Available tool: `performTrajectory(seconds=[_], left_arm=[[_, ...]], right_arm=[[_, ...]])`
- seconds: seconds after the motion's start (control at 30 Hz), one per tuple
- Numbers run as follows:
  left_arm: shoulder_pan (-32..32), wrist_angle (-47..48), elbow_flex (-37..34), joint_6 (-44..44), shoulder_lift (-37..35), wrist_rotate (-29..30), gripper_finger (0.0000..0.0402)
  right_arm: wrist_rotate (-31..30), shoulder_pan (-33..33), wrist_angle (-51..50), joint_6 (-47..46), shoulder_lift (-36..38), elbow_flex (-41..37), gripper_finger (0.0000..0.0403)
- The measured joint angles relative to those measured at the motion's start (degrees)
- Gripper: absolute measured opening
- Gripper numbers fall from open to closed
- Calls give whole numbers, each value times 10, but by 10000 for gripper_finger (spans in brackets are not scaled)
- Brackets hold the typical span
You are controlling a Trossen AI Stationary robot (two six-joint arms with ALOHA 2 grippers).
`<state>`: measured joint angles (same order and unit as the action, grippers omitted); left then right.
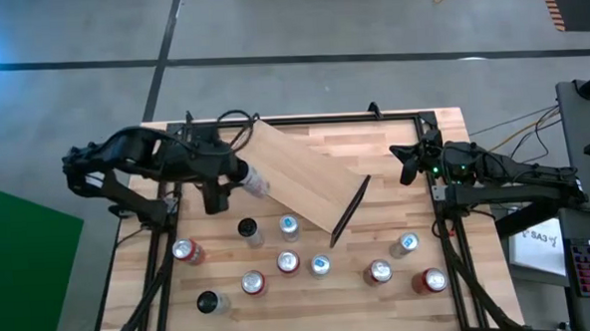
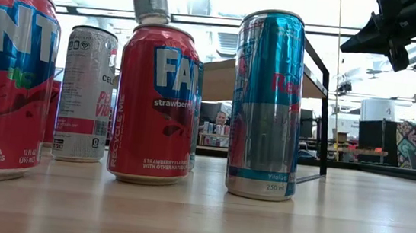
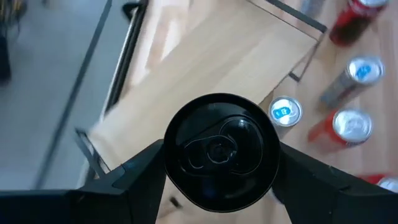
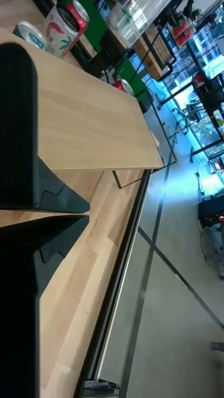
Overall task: Place canned beverage on shelf
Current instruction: Put the white/pink soda can on the shelf
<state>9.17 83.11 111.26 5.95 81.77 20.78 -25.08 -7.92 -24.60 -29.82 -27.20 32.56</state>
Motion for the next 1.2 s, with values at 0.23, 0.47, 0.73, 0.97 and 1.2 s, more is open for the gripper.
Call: performTrajectory(seconds=[0.23, 0.47, 0.73, 0.97, 1.2], left_arm=[[-25, 9, 41, -222, 58, -39, 245], [-109, 13, 94, -332, 132, -131, 245], [-164, 8, 98, -369, 140, -214, 245], [-173, -7, 98, -387, 149, -215, 245], [-173, 3, 98, -401, 184, -214, 245]], right_arm=[[0, 0, 0, 0, 0, 0, 9], [0, 0, 0, 3, 0, 0, 9], [0, 0, -5, 5, 0, 0, 9], [0, 0, -5, 14, 0, 0, 9], [0, 0, -7, 15, 0, 0, 9]])
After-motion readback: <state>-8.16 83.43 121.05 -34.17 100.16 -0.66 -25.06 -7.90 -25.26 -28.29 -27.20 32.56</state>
